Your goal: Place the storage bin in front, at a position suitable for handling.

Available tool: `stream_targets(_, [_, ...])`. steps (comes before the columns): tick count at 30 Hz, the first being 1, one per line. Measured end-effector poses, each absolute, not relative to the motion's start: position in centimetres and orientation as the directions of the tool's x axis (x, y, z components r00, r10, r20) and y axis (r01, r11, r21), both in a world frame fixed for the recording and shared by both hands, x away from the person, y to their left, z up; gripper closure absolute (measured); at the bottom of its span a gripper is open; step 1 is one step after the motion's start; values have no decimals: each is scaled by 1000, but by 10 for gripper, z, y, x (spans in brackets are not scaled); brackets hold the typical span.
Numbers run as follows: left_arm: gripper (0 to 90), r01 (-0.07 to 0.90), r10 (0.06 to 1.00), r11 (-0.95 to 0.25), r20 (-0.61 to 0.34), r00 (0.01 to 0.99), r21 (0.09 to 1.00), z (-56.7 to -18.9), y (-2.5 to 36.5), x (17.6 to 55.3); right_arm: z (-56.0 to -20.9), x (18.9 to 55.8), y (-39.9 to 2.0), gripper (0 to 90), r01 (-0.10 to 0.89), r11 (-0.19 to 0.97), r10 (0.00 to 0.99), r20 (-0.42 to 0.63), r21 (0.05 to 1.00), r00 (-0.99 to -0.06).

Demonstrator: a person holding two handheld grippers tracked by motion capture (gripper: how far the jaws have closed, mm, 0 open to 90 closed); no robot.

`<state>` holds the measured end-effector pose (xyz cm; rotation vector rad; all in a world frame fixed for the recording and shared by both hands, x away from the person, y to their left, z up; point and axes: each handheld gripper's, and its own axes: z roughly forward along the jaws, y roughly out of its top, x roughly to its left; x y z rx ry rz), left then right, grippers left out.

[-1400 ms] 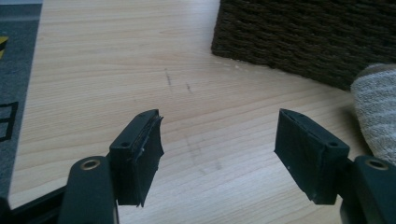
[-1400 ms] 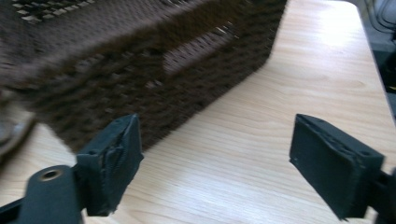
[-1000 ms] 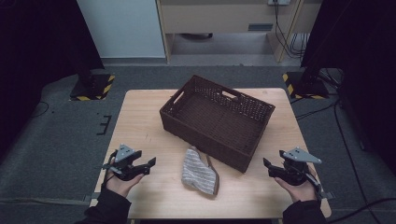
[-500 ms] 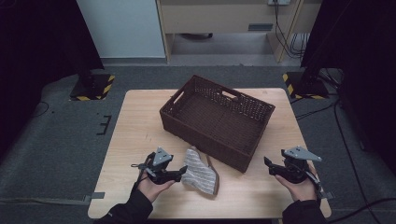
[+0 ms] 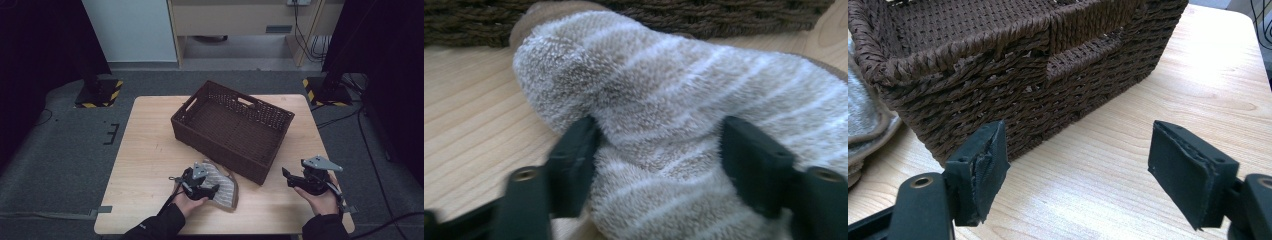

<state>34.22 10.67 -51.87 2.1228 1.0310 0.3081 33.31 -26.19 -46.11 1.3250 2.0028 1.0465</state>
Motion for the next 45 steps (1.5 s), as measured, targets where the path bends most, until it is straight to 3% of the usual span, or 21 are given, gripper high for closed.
stream_targets(2, [478,578,760,-394,-100,642,714,-518,106,342,-461,333,-262,243,521,226,921,-7,823,-389])
stream_targets(6, [625,564,761,-406,-75,644,719,-517,105,340,-461,333,-262,245,520,226,921,-7,824,-389])
stream_targets(9, [705,549,758,-408,-65,650,730,-511,107,337,-461,333,-262,246,520,231,920,-11,822,-392])
stream_targets(12, [717,546,749,-407,-74,658,732,-499,117,336,-461,333,-263,246,516,228,921,-11,826,-389])
stream_targets(18, [716,513,745,-441,-19,667,737,-475,164,325,-461,332,-265,248,518,221,925,-9,826,-381])
stream_targets(25, [708,576,830,-375,-14,558,726,-473,241,320,-458,332,-261,257,509,212,923,1,834,-385])
stream_targets(31, [678,613,874,-321,-23,485,722,-478,269,325,-448,335,-257,286,475,200,921,2,857,-391])
stream_targets(34, [616,614,877,-321,-19,481,721,-482,269,326,-440,340,-253,303,453,186,919,9,872,-393])
stream_targets(39, [420,603,885,-283,-40,464,746,-480,272,325,-432,350,-245,329,429,171,919,13,887,-394])
stream_targets(45, [380,582,903,-202,-80,422,788,-469,285,324,-431,371,-230,362,435,169,917,21,885,-399])
